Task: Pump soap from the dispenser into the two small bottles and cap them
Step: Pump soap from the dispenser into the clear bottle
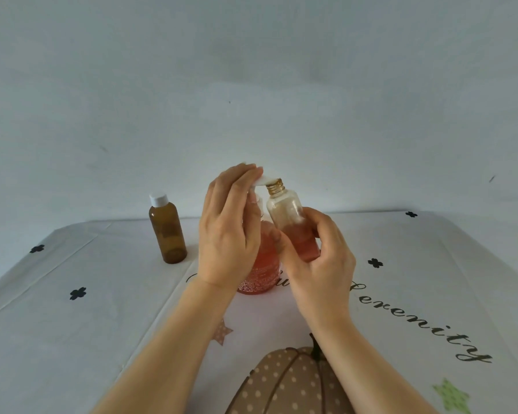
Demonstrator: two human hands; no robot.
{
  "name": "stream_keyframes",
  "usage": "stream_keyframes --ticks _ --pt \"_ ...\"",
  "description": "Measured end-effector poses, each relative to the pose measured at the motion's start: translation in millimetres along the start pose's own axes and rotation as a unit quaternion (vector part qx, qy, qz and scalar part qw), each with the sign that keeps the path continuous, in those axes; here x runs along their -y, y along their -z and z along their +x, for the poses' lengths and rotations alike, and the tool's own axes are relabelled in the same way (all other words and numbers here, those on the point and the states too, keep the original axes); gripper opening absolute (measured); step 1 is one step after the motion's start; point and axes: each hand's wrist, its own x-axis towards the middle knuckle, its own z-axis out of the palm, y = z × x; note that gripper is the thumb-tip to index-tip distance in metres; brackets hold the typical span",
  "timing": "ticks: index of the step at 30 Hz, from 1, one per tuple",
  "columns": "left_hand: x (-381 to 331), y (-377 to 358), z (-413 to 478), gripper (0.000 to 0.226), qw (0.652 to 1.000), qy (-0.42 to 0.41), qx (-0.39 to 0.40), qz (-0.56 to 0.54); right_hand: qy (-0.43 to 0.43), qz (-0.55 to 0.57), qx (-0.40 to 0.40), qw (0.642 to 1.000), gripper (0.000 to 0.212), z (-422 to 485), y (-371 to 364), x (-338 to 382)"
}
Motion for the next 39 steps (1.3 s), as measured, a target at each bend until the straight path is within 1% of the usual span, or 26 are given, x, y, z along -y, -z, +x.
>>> stream_keyframes --ticks 3,6,16,23,26,32,39 --pt "2 1 2 0.028 0.999 -0.019 -0.001 0.029 0.004 -0.001 0.001 1.0 0.046 1 -2 -1" --pt "2 2 5 0.029 0.999 -0.026 -0.004 0.039 0.006 0.003 0.0 1.0 0.048 0 -1 1" --pt "1 4 11 0.025 0.999 -0.037 -0.036 0.004 0.006 0.009 0.001 1.0 0.055 -1 -2 0" --pt "-3 5 11 0.023 0.998 -0.022 -0.039 -0.039 -0.001 0.008 0.006 1.0 0.056 -1 -3 0" --pt "-2 1 14 0.025 0.997 -0.003 -0.06 -0.04 -0.005 0.008 0.007 1.0 0.055 -3 -2 -1" --pt "1 -3 6 0.016 0.997 0.028 -0.049 -0.05 -0.03 -0.008 0.025 0.999 0.049 -5 1 -7" --pt "-4 -1 10 0.015 0.997 0.036 -0.053 -0.053 -0.006 0.008 0.004 1.0 0.05 -2 -3 -4"
